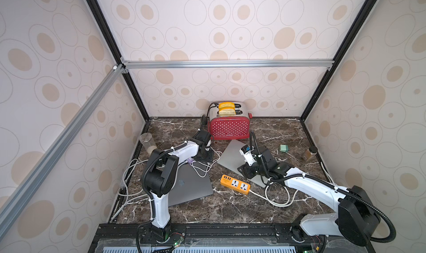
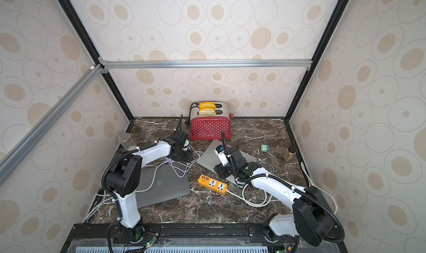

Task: Unplug the laptop charger
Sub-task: Pick up the charging cable from the center of the board.

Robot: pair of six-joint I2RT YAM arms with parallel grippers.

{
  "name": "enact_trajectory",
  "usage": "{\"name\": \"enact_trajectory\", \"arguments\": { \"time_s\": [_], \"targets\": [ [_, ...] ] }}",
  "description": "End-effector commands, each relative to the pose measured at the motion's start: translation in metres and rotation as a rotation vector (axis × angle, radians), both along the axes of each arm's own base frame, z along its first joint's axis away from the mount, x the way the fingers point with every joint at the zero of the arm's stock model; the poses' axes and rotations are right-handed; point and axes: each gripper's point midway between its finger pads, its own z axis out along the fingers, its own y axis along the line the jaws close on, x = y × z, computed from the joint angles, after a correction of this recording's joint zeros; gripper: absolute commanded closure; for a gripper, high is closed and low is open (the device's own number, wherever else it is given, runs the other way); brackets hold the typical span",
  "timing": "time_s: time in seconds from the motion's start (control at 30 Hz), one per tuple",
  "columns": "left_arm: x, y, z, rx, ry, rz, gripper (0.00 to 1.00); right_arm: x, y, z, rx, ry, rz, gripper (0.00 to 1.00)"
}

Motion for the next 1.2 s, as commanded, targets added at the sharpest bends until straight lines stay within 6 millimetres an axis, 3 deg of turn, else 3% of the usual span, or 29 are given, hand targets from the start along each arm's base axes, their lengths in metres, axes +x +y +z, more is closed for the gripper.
{"name": "enact_trajectory", "arguments": {
  "time_s": [0.0, 0.43, 0.73, 0.83, 0.93, 1.17],
  "targets": [
    [-0.004, 0.001, -0.007, 0.027, 0.048, -0.011, 0.42, -0.001, 0.001, 0.004, 0.028, -0.004, 0.008, 0.38],
    [0.002, 0.006, -0.033, 0.093, 0.085, 0.041, 0.52, -0.003, -0.002, 0.003, 0.022, 0.006, 0.012, 0.38],
    [-0.010, -0.003, -0.040, 0.103, 0.107, 0.011, 0.91, -0.005, -0.003, 0.001, 0.021, 0.010, 0.017, 0.38],
    [-0.012, -0.006, -0.034, 0.089, 0.103, 0.007, 1.00, -0.006, -0.002, 0.000, 0.024, 0.014, 0.020, 0.38],
    [-0.014, -0.011, -0.021, 0.055, 0.090, 0.005, 1.00, -0.006, -0.001, -0.001, 0.028, 0.019, 0.023, 0.38],
    [-0.018, -0.024, 0.047, -0.076, 0.006, -0.012, 1.00, -0.008, 0.000, -0.001, 0.043, 0.026, 0.027, 0.38]
  ]
}}
